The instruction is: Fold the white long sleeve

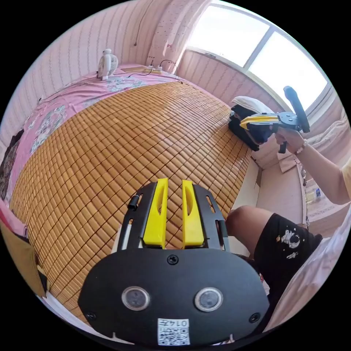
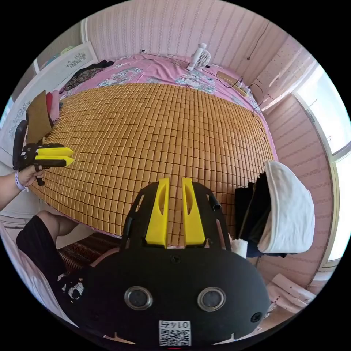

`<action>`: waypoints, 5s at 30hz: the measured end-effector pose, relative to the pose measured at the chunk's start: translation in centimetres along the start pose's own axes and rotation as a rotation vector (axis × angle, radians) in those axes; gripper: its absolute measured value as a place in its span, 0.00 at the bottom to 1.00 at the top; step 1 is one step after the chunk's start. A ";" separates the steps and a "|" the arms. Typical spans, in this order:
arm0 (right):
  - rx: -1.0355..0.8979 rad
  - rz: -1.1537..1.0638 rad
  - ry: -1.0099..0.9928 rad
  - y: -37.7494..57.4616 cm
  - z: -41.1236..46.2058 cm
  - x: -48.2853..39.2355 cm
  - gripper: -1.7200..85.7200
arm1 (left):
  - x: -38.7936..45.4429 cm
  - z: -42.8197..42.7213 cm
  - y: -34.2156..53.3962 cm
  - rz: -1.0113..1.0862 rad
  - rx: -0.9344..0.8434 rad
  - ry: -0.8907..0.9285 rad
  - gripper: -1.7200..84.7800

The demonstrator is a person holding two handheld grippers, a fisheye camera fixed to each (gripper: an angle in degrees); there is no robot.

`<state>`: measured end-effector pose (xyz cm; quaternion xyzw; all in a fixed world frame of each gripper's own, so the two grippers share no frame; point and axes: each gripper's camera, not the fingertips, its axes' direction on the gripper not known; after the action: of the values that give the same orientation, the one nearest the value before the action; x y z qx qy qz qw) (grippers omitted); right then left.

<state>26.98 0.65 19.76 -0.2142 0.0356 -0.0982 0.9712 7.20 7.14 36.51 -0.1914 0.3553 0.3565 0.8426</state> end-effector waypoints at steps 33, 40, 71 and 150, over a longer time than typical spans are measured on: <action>0.089 -1.033 -0.544 -15.5 3.4 -60.0 0.11 | -12.7 -21.6 63.5 -1.206 0.496 -0.706 0.12; 0.077 -1.105 -0.479 -20.3 8.5 -78.0 0.14 | -18.7 -20.1 67.4 -1.321 0.566 -0.590 0.13; 0.062 -0.460 -0.156 -6.9 11.2 -26.9 0.08 | 0.7 -10.3 31.7 -0.283 0.409 0.062 0.03; 0.884 -0.138 -0.343 13.9 -38.0 11.5 0.02 | 7.5 -64.0 21.0 -0.295 1.049 -0.483 0.01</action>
<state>36.46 -4.90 -20.87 0.2044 -0.1849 -0.1315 0.9522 -34.15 -12.13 -13.57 0.2896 0.2521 0.0461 0.9222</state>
